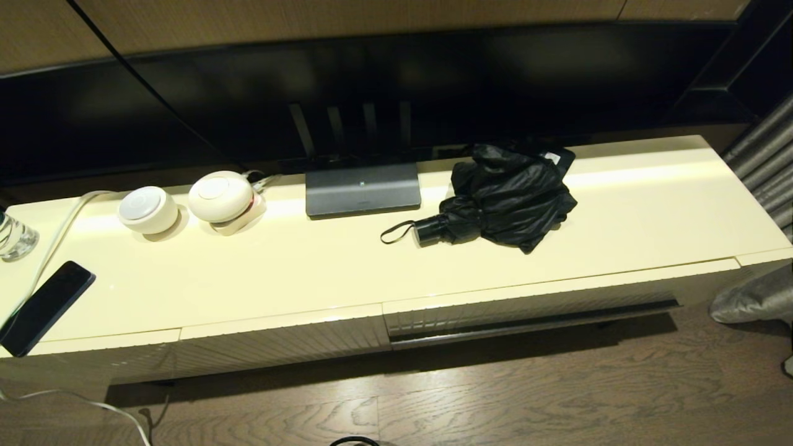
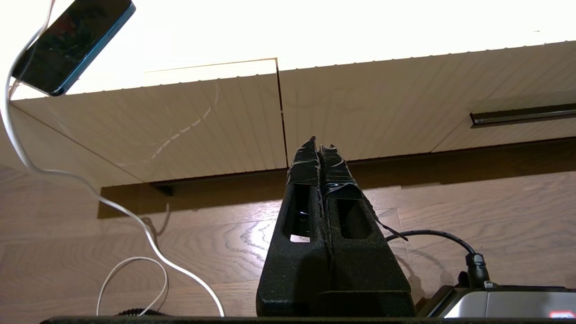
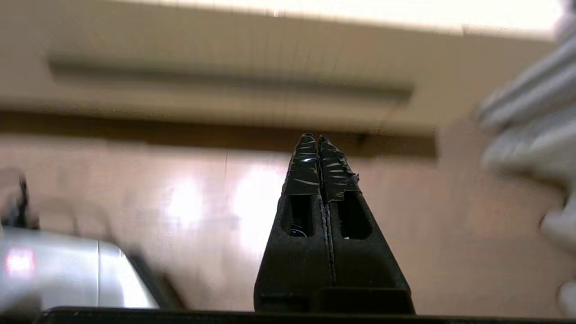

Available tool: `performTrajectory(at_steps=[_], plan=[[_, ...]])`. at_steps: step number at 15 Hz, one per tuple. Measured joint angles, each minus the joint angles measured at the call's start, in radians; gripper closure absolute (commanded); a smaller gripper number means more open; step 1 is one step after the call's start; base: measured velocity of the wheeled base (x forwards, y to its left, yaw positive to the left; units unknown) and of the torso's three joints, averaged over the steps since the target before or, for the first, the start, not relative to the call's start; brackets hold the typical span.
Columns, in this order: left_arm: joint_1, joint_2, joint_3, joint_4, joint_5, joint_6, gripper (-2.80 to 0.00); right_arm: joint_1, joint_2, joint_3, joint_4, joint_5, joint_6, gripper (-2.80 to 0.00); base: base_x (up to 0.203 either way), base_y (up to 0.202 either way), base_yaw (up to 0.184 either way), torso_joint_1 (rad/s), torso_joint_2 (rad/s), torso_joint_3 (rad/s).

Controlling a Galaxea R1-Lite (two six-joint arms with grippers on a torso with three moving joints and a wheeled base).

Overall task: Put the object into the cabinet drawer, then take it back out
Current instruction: Open the drawer

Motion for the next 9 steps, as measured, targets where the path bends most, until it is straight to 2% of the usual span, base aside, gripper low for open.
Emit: performTrajectory(at_steps=[3, 5, 6, 9], plan=[[0.000, 0.000, 0.000, 0.001, 0.000, 0.000, 0.00, 0.001, 0.084, -0.154, 0.007, 0.016, 0.009, 0.00, 0.000, 0.000, 0.000, 0.000, 0.00, 0.000], [0.000, 0.000, 0.000, 0.001, 0.000, 0.000, 0.00, 0.004, 0.163, -0.236, 0.013, 0.040, -0.037, 0.00, 0.000, 0.000, 0.000, 0.000, 0.00, 0.000], [0.000, 0.000, 0.000, 0.001, 0.000, 0.000, 0.00, 0.006, 0.205, -0.261, 0.014, 0.061, -0.099, 0.00, 0.000, 0.000, 0.000, 0.000, 0.00, 0.000], [0.000, 0.000, 0.000, 0.000, 0.000, 0.000, 0.00, 0.025, 0.351, -0.308, 0.016, 0.132, -0.352, 0.00, 0.000, 0.000, 0.000, 0.000, 0.00, 0.000]])
